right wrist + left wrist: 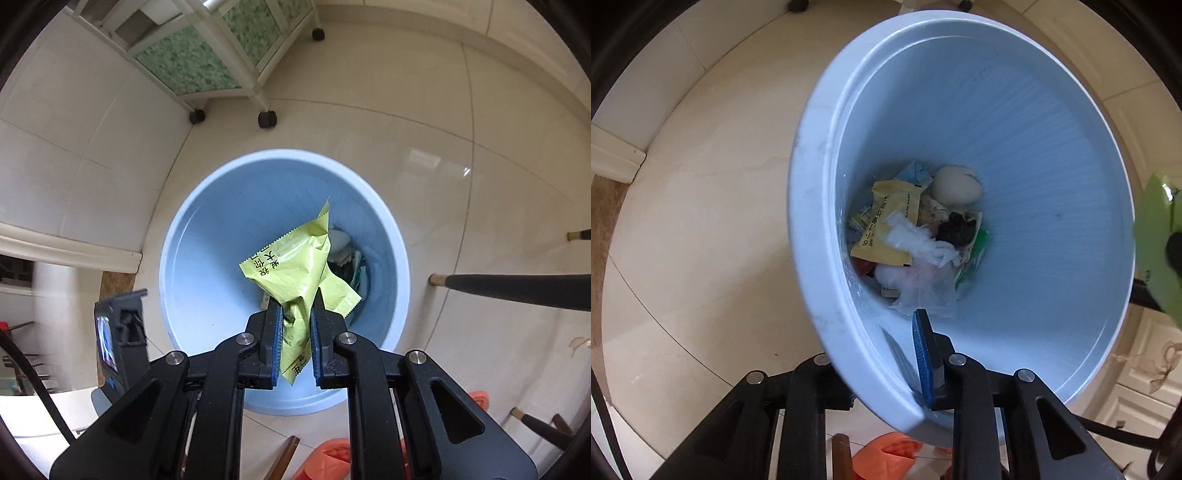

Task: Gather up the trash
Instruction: 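Carry the green packet over the blue bin and open the right tool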

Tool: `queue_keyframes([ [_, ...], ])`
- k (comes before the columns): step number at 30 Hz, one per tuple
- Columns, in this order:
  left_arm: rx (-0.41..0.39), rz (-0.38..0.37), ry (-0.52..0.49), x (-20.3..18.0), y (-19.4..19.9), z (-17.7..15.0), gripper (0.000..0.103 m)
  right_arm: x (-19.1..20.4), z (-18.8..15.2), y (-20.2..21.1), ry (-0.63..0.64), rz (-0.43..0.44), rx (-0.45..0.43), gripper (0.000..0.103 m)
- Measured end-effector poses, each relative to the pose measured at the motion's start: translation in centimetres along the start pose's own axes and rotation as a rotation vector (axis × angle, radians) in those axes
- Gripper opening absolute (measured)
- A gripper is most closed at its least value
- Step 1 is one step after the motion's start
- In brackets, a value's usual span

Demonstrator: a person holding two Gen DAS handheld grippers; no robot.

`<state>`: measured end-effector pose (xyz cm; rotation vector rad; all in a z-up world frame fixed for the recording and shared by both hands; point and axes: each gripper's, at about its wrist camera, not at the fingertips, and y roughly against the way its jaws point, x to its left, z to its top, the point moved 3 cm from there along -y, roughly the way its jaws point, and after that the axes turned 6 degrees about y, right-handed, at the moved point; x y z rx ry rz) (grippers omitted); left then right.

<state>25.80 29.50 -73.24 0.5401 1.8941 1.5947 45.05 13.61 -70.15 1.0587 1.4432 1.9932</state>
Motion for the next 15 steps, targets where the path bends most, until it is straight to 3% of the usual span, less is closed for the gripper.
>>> queue_keyframes([
  [7,-0.011,0.003,-0.003,-0.3,-1.0,0.0,0.022,1.6,1.0,-0.1,0.017,0.024,-0.022,0.015],
  [11,-0.014,-0.001,-0.001,-0.2,-0.7,-1.0,0.022,2.3,1.2,1.0,0.021,0.032,-0.046,0.038],
  [14,-0.016,-0.003,0.003,-0.1,-0.7,-1.0,0.021,2.8,1.1,2.1,0.018,0.047,-0.063,0.052],
  [15,-0.016,-0.001,0.001,-0.1,-0.6,-1.0,0.021,3.0,1.1,2.5,0.017,0.041,-0.068,0.051],
])
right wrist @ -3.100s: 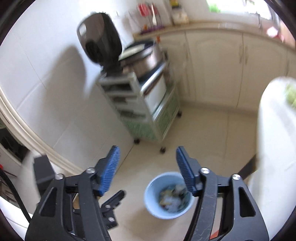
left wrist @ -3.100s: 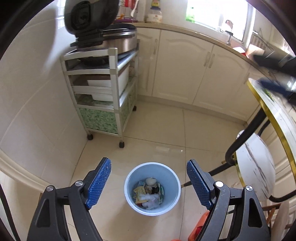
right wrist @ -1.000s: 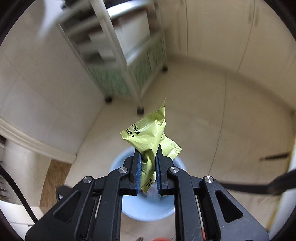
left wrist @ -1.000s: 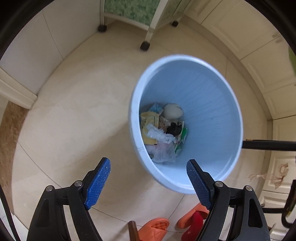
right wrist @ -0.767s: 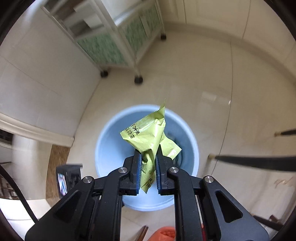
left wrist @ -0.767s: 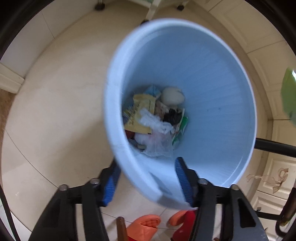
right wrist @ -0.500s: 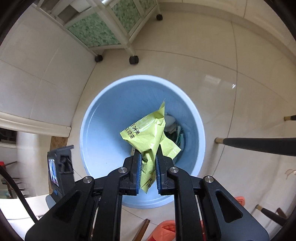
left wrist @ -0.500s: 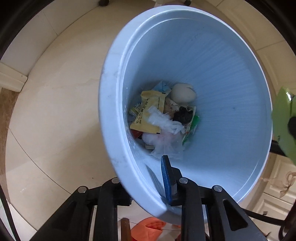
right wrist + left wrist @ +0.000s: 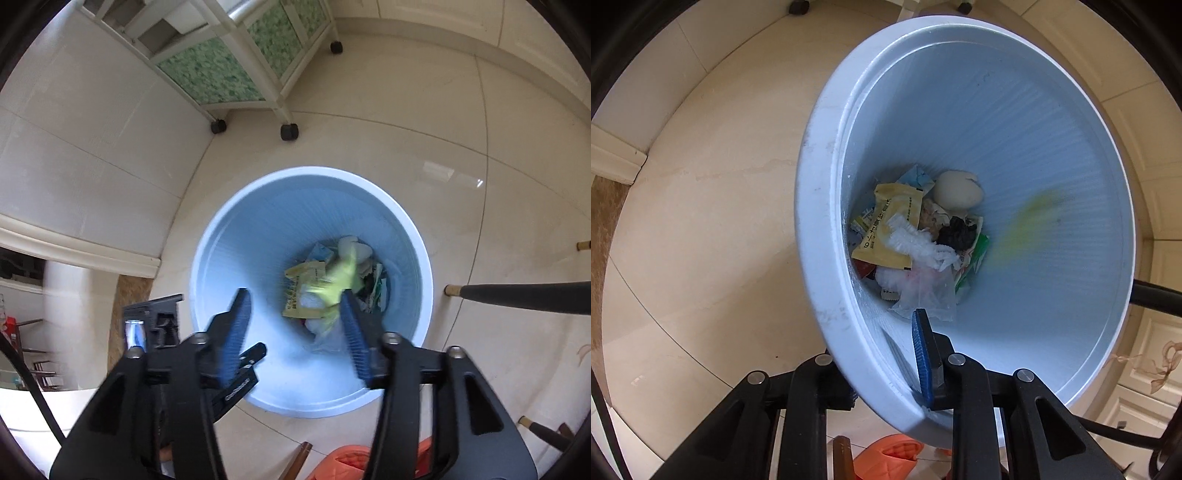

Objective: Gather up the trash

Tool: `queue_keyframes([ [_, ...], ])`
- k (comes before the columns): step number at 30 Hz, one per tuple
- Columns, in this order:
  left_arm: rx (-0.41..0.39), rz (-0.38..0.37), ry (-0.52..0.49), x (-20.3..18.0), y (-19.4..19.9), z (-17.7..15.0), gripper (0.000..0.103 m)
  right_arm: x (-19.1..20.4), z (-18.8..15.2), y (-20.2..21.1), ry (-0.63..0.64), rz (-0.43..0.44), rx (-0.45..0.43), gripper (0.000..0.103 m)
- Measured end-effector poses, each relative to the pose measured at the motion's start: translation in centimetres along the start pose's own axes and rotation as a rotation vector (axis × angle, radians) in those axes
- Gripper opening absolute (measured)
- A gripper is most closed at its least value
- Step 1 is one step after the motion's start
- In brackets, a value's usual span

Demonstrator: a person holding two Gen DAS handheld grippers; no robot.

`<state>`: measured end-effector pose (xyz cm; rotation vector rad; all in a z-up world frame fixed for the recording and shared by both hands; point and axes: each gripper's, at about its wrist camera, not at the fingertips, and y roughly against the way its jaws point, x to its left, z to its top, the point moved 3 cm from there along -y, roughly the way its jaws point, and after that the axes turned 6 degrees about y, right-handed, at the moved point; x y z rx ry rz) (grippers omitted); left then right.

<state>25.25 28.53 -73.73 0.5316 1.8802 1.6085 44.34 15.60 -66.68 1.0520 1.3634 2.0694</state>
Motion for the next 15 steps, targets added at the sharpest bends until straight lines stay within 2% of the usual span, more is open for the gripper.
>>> queue_keyframes([
  [2,-0.001,-0.006,0.003,0.0,0.0,0.0,0.022,0.3,0.0,1.1,0.007,-0.026,-0.013,0.052],
  [4,-0.004,-0.012,0.007,0.9,1.9,-0.1,0.027,0.7,0.0,2.4,0.009,-0.043,-0.028,0.053],
  [5,-0.007,-0.005,0.011,1.1,2.1,-0.2,0.034,0.9,0.0,3.2,0.010,-0.052,-0.037,0.055],
  [6,-0.010,0.005,0.016,1.3,2.4,-0.2,0.051,1.3,-0.1,4.0,0.013,-0.061,-0.046,0.056],
  [8,-0.033,0.007,0.036,2.1,3.7,-0.5,0.066,2.0,-0.3,5.9,0.021,-0.086,-0.069,0.058],
  [12,-0.078,-0.016,0.037,3.3,8.1,-1.8,0.066,4.4,-0.8,10.2,0.050,-0.116,-0.117,0.060],
  [14,-0.129,-0.035,0.036,3.9,11.3,-2.7,0.066,5.9,-1.2,12.3,0.073,-0.127,-0.147,0.062],
  [15,-0.181,-0.044,0.030,4.3,13.6,-3.4,0.068,6.9,-1.5,13.7,0.089,-0.132,-0.171,0.062],
])
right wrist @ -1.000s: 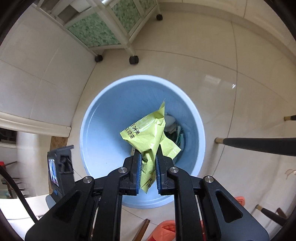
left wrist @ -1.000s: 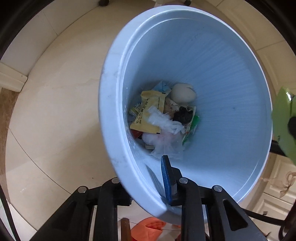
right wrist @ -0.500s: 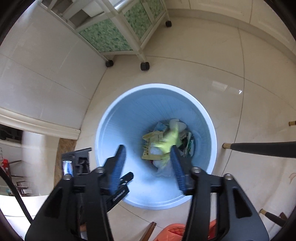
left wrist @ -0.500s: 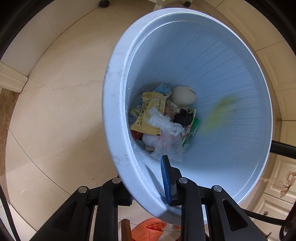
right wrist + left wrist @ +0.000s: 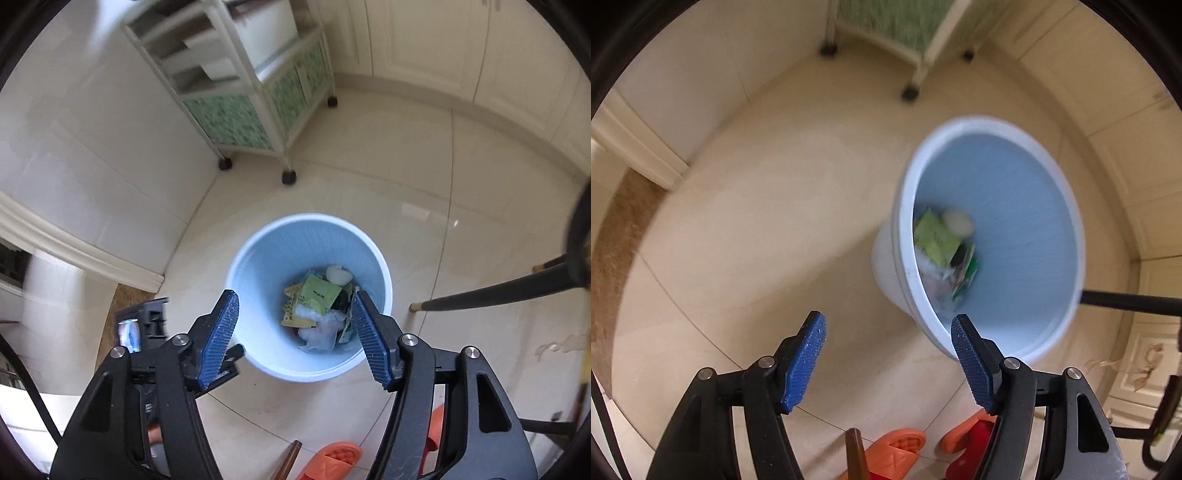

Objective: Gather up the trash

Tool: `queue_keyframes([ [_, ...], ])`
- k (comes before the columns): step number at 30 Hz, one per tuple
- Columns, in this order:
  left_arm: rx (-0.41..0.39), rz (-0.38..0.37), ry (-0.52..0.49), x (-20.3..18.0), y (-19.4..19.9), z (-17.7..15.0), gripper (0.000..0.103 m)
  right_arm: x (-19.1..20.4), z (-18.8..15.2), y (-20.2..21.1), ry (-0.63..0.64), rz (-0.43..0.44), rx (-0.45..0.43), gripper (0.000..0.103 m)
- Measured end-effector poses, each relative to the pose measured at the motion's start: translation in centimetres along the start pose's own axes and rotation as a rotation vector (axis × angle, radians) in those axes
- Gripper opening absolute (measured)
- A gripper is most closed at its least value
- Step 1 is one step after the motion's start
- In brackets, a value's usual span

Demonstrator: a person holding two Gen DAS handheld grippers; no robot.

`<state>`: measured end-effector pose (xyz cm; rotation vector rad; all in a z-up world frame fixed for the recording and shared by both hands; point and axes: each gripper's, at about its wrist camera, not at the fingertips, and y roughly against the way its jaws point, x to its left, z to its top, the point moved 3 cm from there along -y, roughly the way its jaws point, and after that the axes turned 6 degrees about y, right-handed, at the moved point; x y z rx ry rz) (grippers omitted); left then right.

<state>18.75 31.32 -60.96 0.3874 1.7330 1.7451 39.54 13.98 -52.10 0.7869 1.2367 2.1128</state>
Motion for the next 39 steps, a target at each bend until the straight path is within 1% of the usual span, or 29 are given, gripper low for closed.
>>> queue_keyframes([
  [1,-0.043,-0.009,-0.014,0.1,1.9,-0.1,0.069,0.7,0.1,1.4,0.017,-0.006,-0.024,0.062],
  [2,-0.099,-0.008,-0.033,0.1,4.6,-0.1,0.075,1.7,0.2,3.1,0.034,-0.014,-0.053,0.062],
  [3,-0.147,-0.011,-0.054,-0.1,7.0,-0.2,0.079,3.0,0.2,5.3,0.056,-0.020,-0.098,0.062],
  [4,-0.196,-0.021,-0.071,-0.3,9.3,-0.3,0.081,4.0,0.2,7.2,0.077,-0.023,-0.135,0.063],
  [5,-0.252,-0.032,-0.092,-0.7,12.1,-0.5,0.086,4.8,0.2,8.9,0.097,-0.034,-0.165,0.069],
  [6,-0.301,-0.043,-0.110,-1.2,14.7,-0.8,0.090,5.7,0.2,11.2,0.116,-0.061,-0.211,0.071],
  [7,-0.350,-0.059,-0.125,-1.8,17.2,-1.2,0.091,6.4,0.2,13.5,0.130,-0.082,-0.262,0.073],
  [8,-0.392,-0.078,-0.144,-2.2,19.5,-1.6,0.094,7.0,0.1,16.1,0.142,-0.096,-0.309,0.077],
  [9,-0.445,-0.100,-0.165,-3.1,22.6,-2.3,0.097,7.4,0.0,18.0,0.144,-0.112,-0.339,0.080],
  [10,-0.479,-0.112,-0.185,-3.6,24.8,-2.9,0.099,7.7,-0.2,20.5,0.141,-0.142,-0.377,0.089],
  [11,-0.517,-0.122,-0.206,-4.1,26.9,-4.0,0.101,8.0,-0.3,22.6,0.141,-0.163,-0.411,0.094],
  [12,-0.561,-0.131,-0.226,-4.9,29.3,-5.1,0.102,8.1,-0.8,25.6,0.140,-0.179,-0.461,0.095],
  [13,-0.606,-0.144,-0.258,-6.0,31.9,-6.3,0.102,8.3,-1.0,27.6,0.138,-0.193,-0.495,0.096],
  [15,-0.683,-0.173,-0.310,-7.7,36.3,-9.3,0.102,8.2,-2.2,33.2,0.124,-0.237,-0.585,0.101],
  [17,-0.736,-0.200,-0.345,-9.5,39.8,-11.8,0.102,8.1,-3.4,37.5,0.108,-0.274,-0.650,0.103],
  [18,-0.765,-0.228,-0.368,-10.5,42.2,-13.6,0.102,7.7,-4.3,40.2,0.100,-0.292,-0.674,0.103],
  [21,-0.822,-0.305,-0.435,-12.5,47.5,-18.1,0.102,6.8,-6.7,46.9,0.075,-0.325,-0.739,0.103],
  [23,-0.870,-0.349,-0.482,-14.1,50.7,-21.2,0.102,5.7,-8.3,50.9,0.049,-0.359,-0.787,0.103],
  [24,-0.886,-0.360,-0.499,-14.5,51.8,-22.2,0.102,5.3,-9.4,52.7,0.036,-0.383,-0.811,0.103],
  [26,-0.942,-0.389,-0.545,-16.1,55.0,-25.5,0.102,4.4,-11.2,55.9,0.002,-0.438,-0.846,0.103],
  [27,-0.956,-0.399,-0.565,-16.4,56.0,-27.0,0.102,4.0,-12.1,57.5,-0.015,-0.463,-0.869,0.103],
  [29,-0.969,-0.426,-0.599,-16.2,57.5,-29.8,0.102,3.4,-14.0,60.4,-0.049,-0.524,-0.904,0.103],
  [31,-0.981,-0.445,-0.643,-16.0,60.0,-32.5,0.102,2.8,-15.7,63.0,-0.077,-0.580,-0.940,0.103],
  [33,-1.007,-0.482,-0.684,-14.1,61.9,-34.8,0.102,2.5,-17.2,65.0,-0.104,-0.627,-0.953,0.103],
  [34,-1.027,-0.495,-0.702,-13.6,62.9,-36.2,0.102,2.2,-17.8,66.0,-0.116,-0.636,-0.956,0.103],
  [37,-1.080,-0.509,-0.755,-11.1,64.7,-38.7,0.102,2.0,-19.4,67.9,-0.137,-0.658,-0.976,0.103],
  [39,-1.119,-0.495,-0.785,-10.0,65.2,-40.5,0.102,2.1,-20.0,68.8,-0.144,-0.668,-0.990,0.103],
])
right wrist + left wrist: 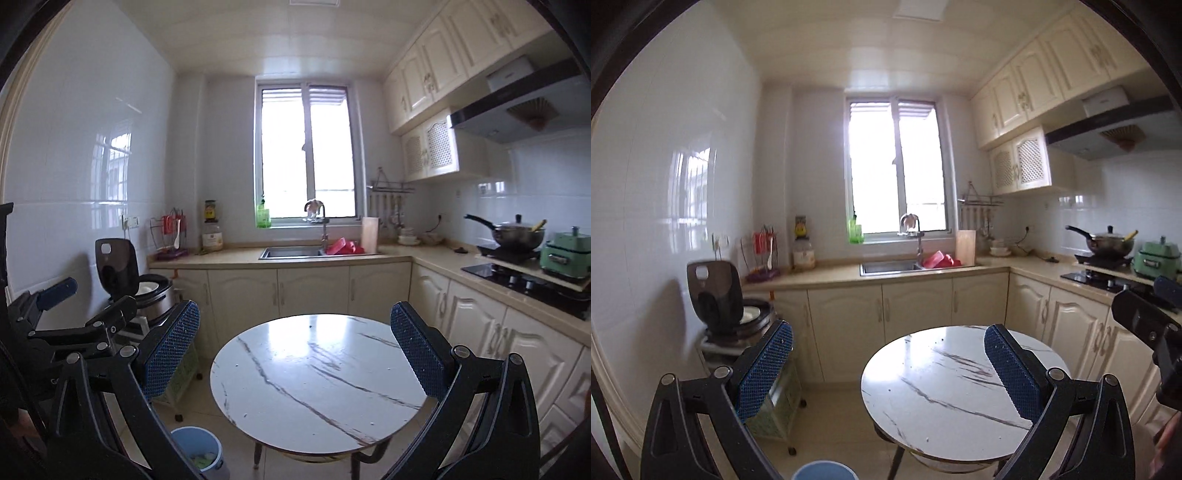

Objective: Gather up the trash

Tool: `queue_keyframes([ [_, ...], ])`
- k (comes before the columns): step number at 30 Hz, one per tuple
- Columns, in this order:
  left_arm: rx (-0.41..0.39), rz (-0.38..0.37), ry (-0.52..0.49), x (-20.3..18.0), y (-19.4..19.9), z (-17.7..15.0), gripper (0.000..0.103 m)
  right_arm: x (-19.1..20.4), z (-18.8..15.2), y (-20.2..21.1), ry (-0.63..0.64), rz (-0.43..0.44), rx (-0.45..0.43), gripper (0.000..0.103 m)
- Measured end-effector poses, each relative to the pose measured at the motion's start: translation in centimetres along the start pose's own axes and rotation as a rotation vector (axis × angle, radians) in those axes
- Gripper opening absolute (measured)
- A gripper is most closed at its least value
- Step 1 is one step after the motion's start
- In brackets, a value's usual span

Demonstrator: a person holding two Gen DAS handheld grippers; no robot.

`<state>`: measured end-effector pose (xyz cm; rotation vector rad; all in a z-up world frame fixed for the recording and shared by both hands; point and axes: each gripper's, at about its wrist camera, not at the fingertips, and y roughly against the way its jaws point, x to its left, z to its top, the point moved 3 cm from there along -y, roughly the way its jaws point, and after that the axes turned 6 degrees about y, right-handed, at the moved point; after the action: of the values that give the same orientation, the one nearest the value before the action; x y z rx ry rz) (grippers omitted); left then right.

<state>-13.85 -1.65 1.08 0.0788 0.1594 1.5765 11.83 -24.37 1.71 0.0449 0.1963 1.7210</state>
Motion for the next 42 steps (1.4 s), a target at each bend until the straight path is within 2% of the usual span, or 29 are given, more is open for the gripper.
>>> queue_keyframes([
  [3,-0.052,0.032,-0.044,-0.1,2.3,-1.5,0.102,-0.5,0.7,1.9,0.008,-0.002,-0.015,0.103],
  [7,-0.090,0.061,-0.044,-1.1,5.0,-3.3,0.102,-0.9,1.3,3.7,0.015,0.007,-0.035,0.103],
  [10,-0.106,0.054,-0.030,-1.3,6.3,-4.5,0.102,-0.7,1.3,4.5,0.018,0.018,-0.048,0.103],
  [14,-0.119,0.049,-0.032,-1.3,7.1,-6.4,0.102,-0.2,1.6,5.3,0.029,0.019,-0.057,0.103],
  [15,-0.118,0.048,-0.031,-1.1,6.2,-6.5,0.102,-0.2,1.5,5.5,0.031,0.019,-0.059,0.103],
  [25,-0.121,0.048,-0.017,-0.6,5.8,-6.1,0.102,0.1,1.4,7.1,0.029,0.008,-0.087,0.103],
  [42,-0.128,0.053,-0.015,-0.9,4.3,-4.0,0.102,-0.7,1.6,7.0,0.025,-0.002,-0.085,0.103],
])
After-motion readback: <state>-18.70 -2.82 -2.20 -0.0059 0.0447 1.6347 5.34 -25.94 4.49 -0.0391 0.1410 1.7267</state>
